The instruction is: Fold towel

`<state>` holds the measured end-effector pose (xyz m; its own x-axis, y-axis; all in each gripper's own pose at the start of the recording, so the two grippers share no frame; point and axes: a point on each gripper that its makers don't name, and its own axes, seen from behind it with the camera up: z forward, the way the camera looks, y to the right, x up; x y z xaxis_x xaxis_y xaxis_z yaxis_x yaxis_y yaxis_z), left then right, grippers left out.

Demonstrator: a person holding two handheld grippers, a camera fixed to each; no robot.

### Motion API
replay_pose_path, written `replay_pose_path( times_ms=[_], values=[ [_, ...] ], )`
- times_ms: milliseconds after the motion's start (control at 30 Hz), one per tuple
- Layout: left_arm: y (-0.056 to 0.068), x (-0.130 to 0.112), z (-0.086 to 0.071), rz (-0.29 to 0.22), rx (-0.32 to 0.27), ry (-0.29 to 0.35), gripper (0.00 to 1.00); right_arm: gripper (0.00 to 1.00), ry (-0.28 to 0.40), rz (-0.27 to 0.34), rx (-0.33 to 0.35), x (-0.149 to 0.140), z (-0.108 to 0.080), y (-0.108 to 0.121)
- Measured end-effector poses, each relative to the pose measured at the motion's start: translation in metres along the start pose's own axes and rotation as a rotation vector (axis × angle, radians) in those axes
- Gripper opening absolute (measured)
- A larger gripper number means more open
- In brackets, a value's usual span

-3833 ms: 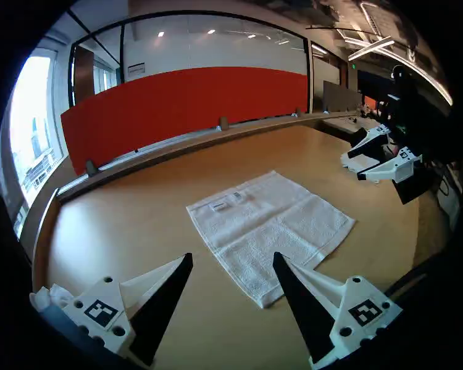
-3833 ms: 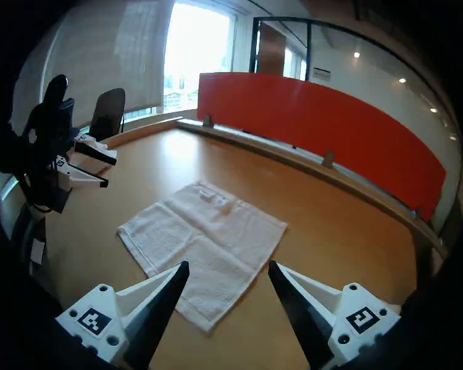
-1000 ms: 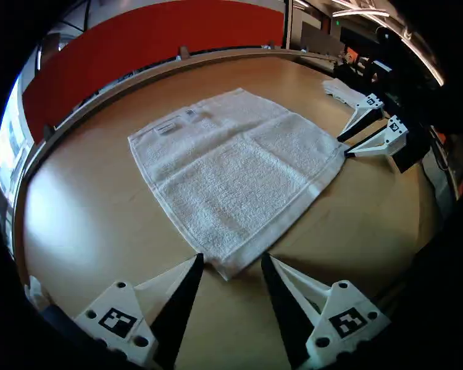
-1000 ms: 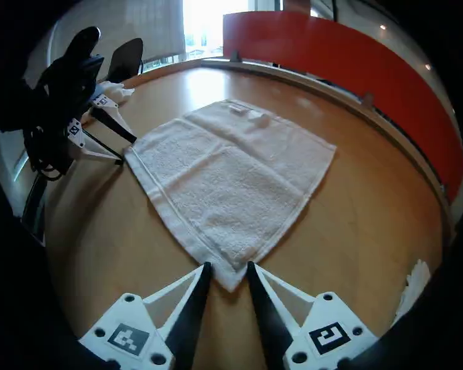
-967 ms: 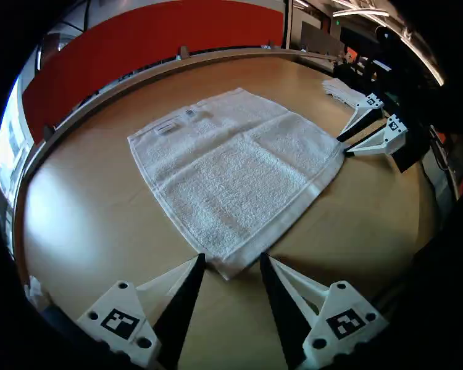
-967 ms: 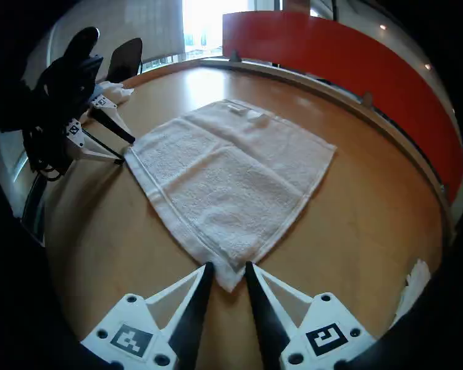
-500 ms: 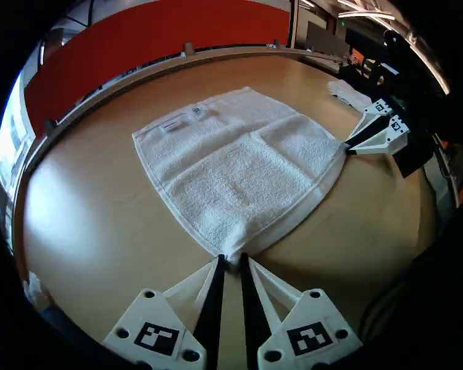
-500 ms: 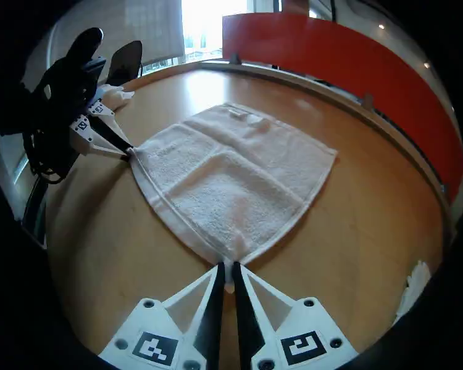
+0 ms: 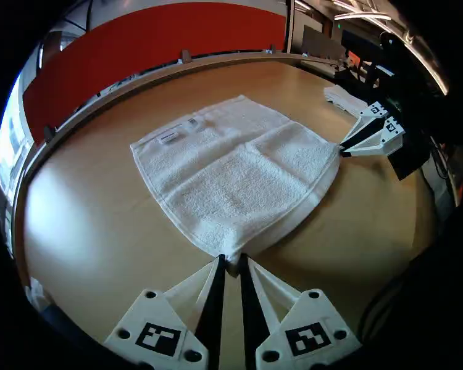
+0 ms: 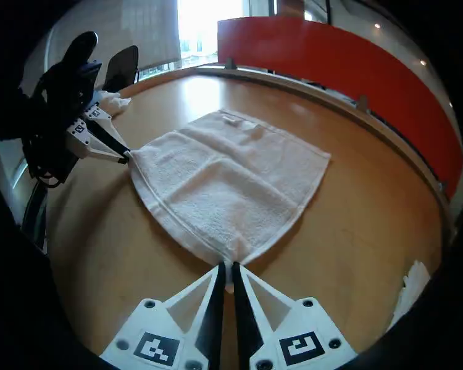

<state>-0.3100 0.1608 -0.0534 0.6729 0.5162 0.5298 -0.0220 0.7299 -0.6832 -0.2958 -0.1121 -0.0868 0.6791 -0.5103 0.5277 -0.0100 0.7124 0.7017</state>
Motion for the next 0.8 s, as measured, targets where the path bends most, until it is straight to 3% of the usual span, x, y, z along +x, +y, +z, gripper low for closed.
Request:
replay_pose_path(
  times_ms=[300,800],
  values=[
    [-0.003,0.005,-0.009,-0.032,0.008,0.006,0.16,0.09,0.02,-0.001,-0.005,0.011,-0.006,-0.001],
    [-0.008,0.028,-0.04,-0.06,0.022,0.022,0.16,0.09,0.084,0.001,-0.022,0.051,-0.034,-0.006]
  ],
)
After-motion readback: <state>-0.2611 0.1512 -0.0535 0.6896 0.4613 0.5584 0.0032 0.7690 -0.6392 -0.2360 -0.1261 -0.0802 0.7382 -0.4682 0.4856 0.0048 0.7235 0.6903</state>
